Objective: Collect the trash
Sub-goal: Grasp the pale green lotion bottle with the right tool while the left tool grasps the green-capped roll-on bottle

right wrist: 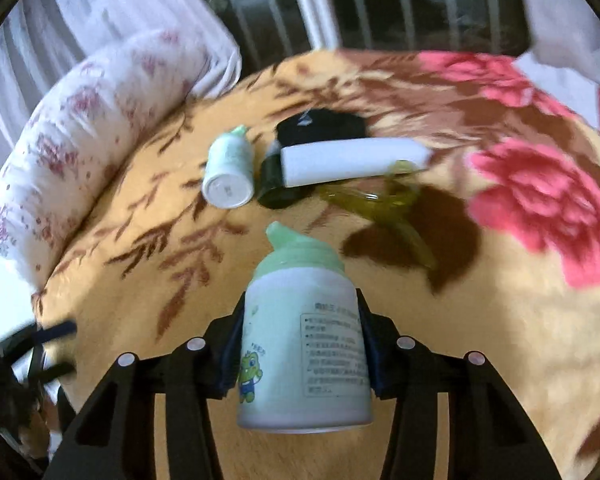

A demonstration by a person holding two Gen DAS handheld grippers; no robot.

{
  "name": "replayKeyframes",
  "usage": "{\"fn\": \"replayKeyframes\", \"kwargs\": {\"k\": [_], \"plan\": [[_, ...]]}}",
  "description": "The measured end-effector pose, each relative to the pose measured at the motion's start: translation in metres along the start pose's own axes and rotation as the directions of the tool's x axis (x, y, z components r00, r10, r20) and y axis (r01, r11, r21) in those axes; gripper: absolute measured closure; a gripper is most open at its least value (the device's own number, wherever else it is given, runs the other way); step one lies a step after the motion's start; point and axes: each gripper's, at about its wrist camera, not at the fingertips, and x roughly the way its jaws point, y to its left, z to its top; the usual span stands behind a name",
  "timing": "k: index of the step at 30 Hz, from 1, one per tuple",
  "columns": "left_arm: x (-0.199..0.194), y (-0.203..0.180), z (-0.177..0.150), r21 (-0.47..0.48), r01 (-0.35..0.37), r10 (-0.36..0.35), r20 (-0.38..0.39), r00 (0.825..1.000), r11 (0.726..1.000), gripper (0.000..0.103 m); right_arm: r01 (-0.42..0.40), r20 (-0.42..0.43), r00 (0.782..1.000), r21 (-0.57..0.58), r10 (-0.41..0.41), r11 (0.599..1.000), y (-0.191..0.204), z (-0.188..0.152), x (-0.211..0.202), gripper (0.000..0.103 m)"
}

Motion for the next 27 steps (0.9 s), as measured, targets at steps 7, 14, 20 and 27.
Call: {"fn": "replayKeyframes", "kwargs": {"k": [7, 14, 20, 27], "plan": [[0.069, -0.005, 0.093, -0.108, -0.046, 0.048, 0.011, 0.999, 0.993, 0.035, 0.016, 0.058, 0.998, 0.061, -0.020, 0.998, -0.019, -0.007, 0.007, 0.055], [0.142, 0.012, 0.146, -0.331, -0.090, 0.050, -0.127, 0.991, 0.939, 0.035, -0.072, 0.051, 0.997, 0.139, 0.066, 0.988, -0.033, -0.009, 0.016, 0.055], [0.178, 0.014, 0.146, -0.342, -0.204, 0.123, -0.245, 0.962, 0.917, 0.036, -0.094, 0.047, 0.995, 0.143, 0.088, 0.985, -0.036, -0.009, 0.019, 0.055], [0.191, -0.015, 0.136, -0.036, -0.374, 0.366, -0.139, 0.920, 0.927, 0.052, -0.108, 0.031, 0.994, 0.170, 0.105, 0.979, -0.040, -0.010, 0.021, 0.055]]}}
